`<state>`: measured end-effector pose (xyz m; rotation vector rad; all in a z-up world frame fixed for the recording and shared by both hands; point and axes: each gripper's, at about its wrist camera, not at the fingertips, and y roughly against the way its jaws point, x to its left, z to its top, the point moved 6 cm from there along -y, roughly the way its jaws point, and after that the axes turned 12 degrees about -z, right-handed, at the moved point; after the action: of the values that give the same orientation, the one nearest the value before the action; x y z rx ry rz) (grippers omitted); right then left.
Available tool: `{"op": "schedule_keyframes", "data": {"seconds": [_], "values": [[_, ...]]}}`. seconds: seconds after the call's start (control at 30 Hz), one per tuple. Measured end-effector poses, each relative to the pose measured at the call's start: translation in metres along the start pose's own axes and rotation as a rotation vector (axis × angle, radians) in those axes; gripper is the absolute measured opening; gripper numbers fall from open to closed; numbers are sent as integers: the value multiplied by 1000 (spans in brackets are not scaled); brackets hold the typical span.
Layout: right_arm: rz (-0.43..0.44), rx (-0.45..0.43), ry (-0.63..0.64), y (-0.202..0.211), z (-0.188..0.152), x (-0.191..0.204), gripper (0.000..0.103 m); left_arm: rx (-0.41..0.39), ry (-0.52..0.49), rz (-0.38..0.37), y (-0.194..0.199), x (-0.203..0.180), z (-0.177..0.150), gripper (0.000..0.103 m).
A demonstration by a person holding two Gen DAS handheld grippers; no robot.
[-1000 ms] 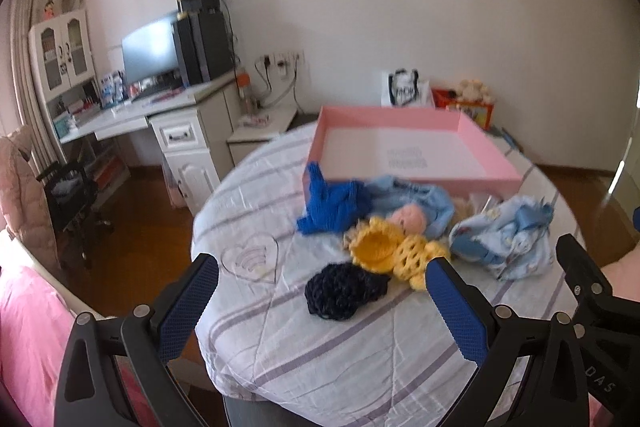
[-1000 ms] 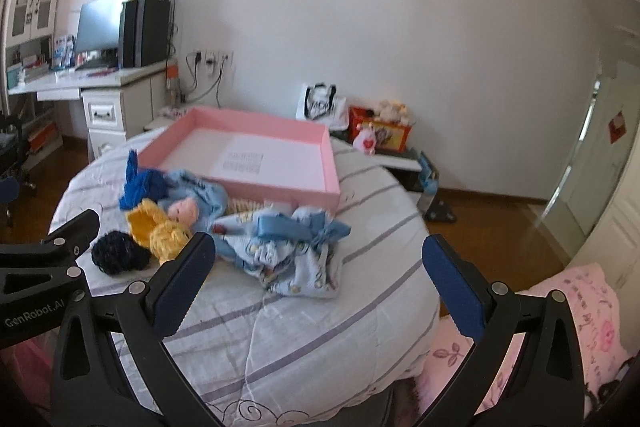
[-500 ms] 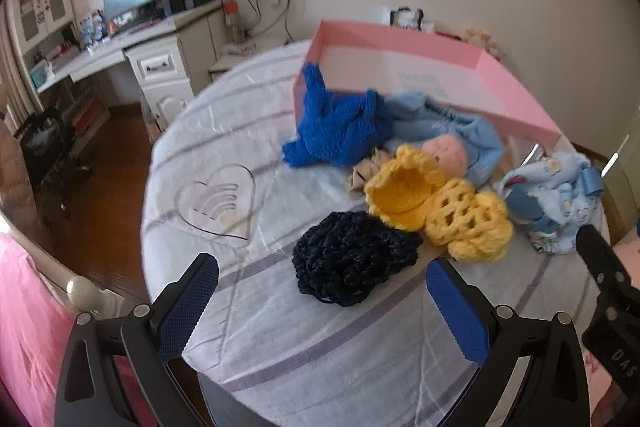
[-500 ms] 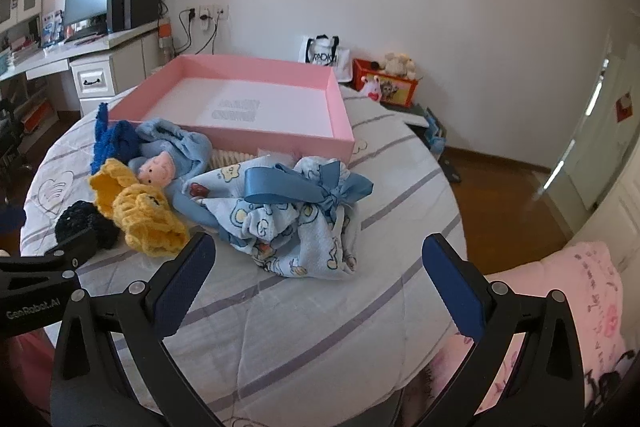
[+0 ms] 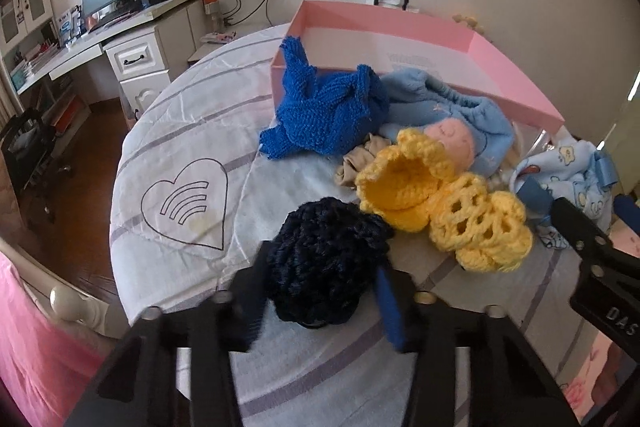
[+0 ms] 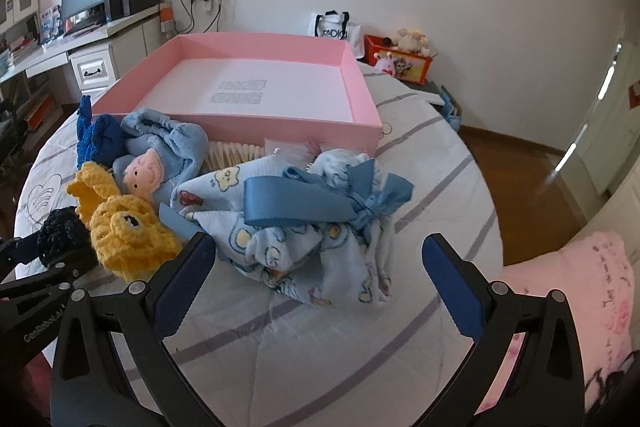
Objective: Organize soft objects
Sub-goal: 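Close left tool on the navy hat while right tool grasps the ribbon-tied bundle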
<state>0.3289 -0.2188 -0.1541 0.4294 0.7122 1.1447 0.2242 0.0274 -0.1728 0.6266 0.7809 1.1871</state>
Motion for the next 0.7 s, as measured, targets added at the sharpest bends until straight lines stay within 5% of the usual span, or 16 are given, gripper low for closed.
{"op": "schedule_keyframes", "data": {"seconds": [0.17,0.4,0.53,0.7], "values": [[3,2,20,-5,4,8,103,-2,19,-18,2,5,2,21],[33,17,23,-14,5,15,103,-3,29,-20,6,8,4,20],[85,15,-11,-12,4,13,83,-9,23,-9,9,4,5,20],[101,3,-18,-4,1,7,74,-22,20,11,14,1,7,19]]}}
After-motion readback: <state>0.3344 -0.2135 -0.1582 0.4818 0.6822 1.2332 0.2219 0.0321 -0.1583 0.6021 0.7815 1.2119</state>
